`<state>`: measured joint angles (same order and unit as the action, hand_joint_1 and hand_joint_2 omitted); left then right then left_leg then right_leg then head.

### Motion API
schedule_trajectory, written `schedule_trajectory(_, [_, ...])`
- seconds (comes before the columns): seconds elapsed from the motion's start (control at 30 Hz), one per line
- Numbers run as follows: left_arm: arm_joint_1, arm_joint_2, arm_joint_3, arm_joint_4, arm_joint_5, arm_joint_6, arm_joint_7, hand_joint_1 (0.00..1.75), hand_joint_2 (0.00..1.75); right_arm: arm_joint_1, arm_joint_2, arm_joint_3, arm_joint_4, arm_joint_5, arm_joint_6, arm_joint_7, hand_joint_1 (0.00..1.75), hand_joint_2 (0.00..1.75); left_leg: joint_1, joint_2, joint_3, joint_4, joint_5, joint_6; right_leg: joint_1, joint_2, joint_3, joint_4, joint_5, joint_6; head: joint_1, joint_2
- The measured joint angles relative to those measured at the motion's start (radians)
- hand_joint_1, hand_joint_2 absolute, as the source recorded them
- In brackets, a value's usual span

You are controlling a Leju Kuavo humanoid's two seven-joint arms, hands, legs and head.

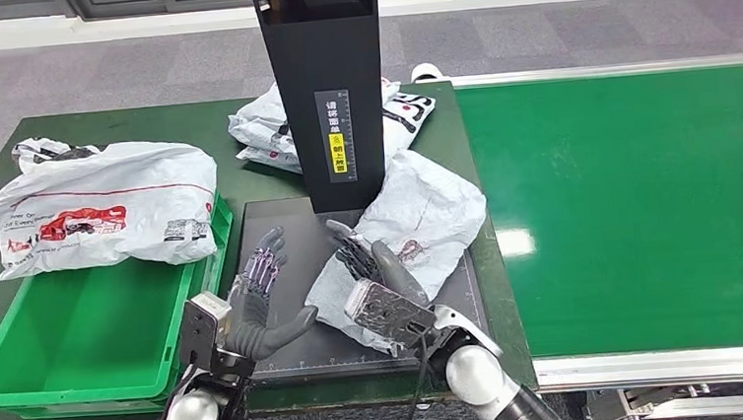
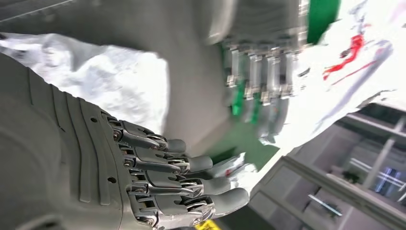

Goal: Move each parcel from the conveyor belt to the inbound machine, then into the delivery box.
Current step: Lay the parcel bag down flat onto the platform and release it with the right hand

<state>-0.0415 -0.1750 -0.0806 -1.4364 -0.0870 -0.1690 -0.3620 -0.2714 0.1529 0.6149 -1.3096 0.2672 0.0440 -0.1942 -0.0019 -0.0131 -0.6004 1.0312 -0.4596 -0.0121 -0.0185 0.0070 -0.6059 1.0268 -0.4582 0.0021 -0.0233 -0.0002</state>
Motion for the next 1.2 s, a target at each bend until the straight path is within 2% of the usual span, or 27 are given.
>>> schedule_trajectory(0.17, [-0.012, -0.003, 0.01, 0.013, -0.002, 0.002, 0.001, 0.0, 1.75, -0.013, 0.036, 0.003, 0.017, -0.002, 0.004, 0.002, 0.0, 0.0, 0.0, 0.0, 0.0, 0.0, 0.0, 0.0, 0.0, 0.0, 0.0, 0.0, 0.0, 0.0, 0.0, 0.0])
schedule_trajectory(0.53, [-0.027, -0.008, 0.015, 0.033, -0.021, 0.014, 0.009, 0.0, 1.75, -0.037, 0.062, 0.009, 0.038, -0.003, 0.024, 0.011, 0.0, 0.0, 0.0, 0.0, 0.0, 0.0, 0.0, 0.0, 0.0, 0.0, 0.0, 0.0, 0.0, 0.0, 0.0, 0.0])
schedule_trajectory(0.63, [-0.032, -0.01, 0.015, 0.042, -0.097, 0.015, 0.018, 0.0, 1.75, -0.045, 0.065, 0.008, 0.031, 0.022, 0.006, 0.016, 0.0, 0.0, 0.0, 0.0, 0.0, 0.0, 0.0, 0.0, 0.0, 0.0, 0.0, 0.0, 0.0, 0.0, 0.0, 0.0])
schedule_trajectory(0.77, [-0.025, -0.014, -0.011, 0.038, -0.277, 0.002, 0.037, 0.0, 1.75, -0.033, 0.055, -0.026, -0.04, 0.107, -0.061, 0.037, 0.0, 0.0, 0.0, -0.001, 0.0, 0.0, 0.0, 0.0, 0.0, 0.0, -0.001, 0.0, 0.0, 0.0, 0.0, 0.0])
schedule_trajectory(0.9, [-0.026, -0.028, -0.082, 0.041, -0.435, -0.019, 0.079, 0.0, 1.75, 0.02, 0.043, -0.134, -0.177, 0.211, -0.156, 0.059, 0.0, 1.75, -0.001, -0.002, 0.0, 0.001, 0.0, 0.001, -0.001, -0.001, -0.001, -0.001, 0.0, 0.0, 0.0, 0.0])
schedule_trajectory(1.03, [-0.067, -0.043, -0.176, 0.104, -0.542, -0.002, 0.121, 0.0, 1.75, 0.135, 0.036, -0.283, -0.332, 0.276, -0.252, 0.04, 0.0, 1.75, -0.002, -0.003, 0.0, 0.001, -0.002, 0.002, -0.002, -0.002, 0.0, -0.002, 0.0, 0.001, 0.0, 0.0])
schedule_trajectory(1.2, [-0.136, -0.068, -0.271, 0.225, -0.573, 0.014, 0.136, 0.0, 1.75, 0.258, 0.034, -0.441, -0.465, 0.277, -0.301, 0.014, 0.0, 1.75, -0.002, -0.002, 0.0, 0.001, -0.003, 0.003, -0.002, -0.002, 0.0, -0.003, 0.0, 0.001, 0.0, 0.0])
